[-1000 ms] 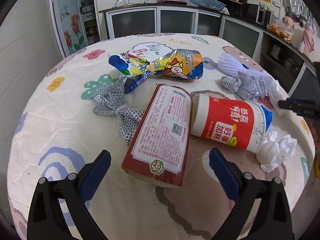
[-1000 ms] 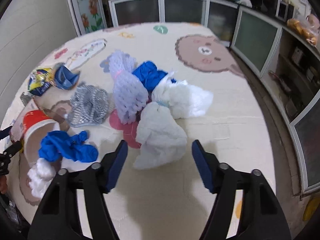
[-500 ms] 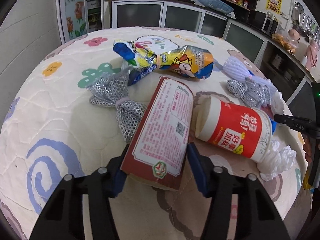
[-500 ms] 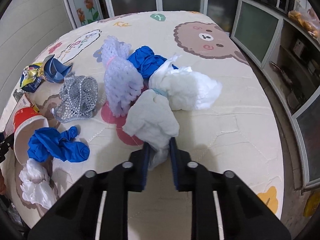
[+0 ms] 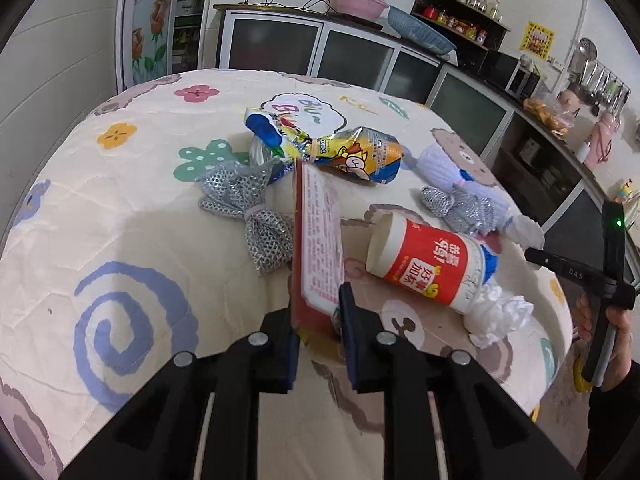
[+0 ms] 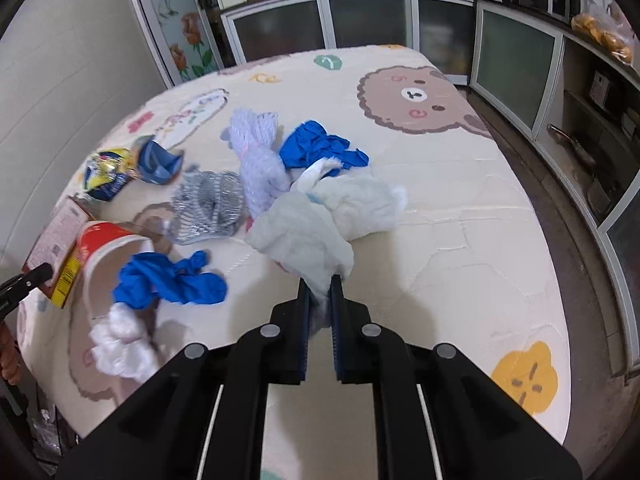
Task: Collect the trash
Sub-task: 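Carry tissue and box to the yellow bin and open both tools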
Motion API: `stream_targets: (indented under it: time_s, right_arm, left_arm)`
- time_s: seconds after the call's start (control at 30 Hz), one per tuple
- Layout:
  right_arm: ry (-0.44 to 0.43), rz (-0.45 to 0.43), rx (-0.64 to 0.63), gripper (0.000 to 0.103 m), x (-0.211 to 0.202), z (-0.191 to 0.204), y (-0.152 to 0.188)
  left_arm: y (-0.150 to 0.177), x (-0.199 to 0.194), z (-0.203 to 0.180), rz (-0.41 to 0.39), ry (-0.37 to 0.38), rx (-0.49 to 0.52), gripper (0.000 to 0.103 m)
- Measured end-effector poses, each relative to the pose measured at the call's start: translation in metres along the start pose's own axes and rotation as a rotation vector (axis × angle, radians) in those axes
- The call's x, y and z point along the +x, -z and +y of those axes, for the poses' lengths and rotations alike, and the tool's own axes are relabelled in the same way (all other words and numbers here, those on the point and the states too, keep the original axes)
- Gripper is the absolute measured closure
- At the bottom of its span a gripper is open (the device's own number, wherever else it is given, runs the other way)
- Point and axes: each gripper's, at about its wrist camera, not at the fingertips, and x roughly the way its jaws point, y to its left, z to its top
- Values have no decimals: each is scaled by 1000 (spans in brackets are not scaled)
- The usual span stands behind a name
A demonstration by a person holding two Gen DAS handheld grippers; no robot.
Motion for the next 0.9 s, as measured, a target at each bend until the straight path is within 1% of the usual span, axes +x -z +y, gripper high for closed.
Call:
stream_targets:
  time_s: [0.1,0.2,0.3,0.4,0.57,0.67,0.77,0.9]
  right_arm:
    - [-5,-14,-1,94,-10,2,3]
    - [-12,-26,2,94,-21,4,7]
    - [-32,-53,7,94,-35,4,11]
    - [-77,-93,18,94,-55,4,16]
    - [-92,-139,34,94,-83,-1,25]
    - [-90,-153,49,94,-94,-6,31]
    - [-79,-172,65,94,-110,-13,43]
    - [-60,-209,98,94,-135,-29,59]
  left_arm:
    - [3,-3,3,-3,-11,-4,88]
    - [5,-13,3,-20,13,-12,89]
    - [7,-27,1,-49,17,4,89]
    - [9,-43,-1,-76,20,24,89]
    - [11,-61,-7,-96,33,52,89]
    - [13,-68,-18,-104,53,77,89]
    - [16,-72,-37,-105,97,113,89]
    - [19,-74,-74,-99,158,185,89]
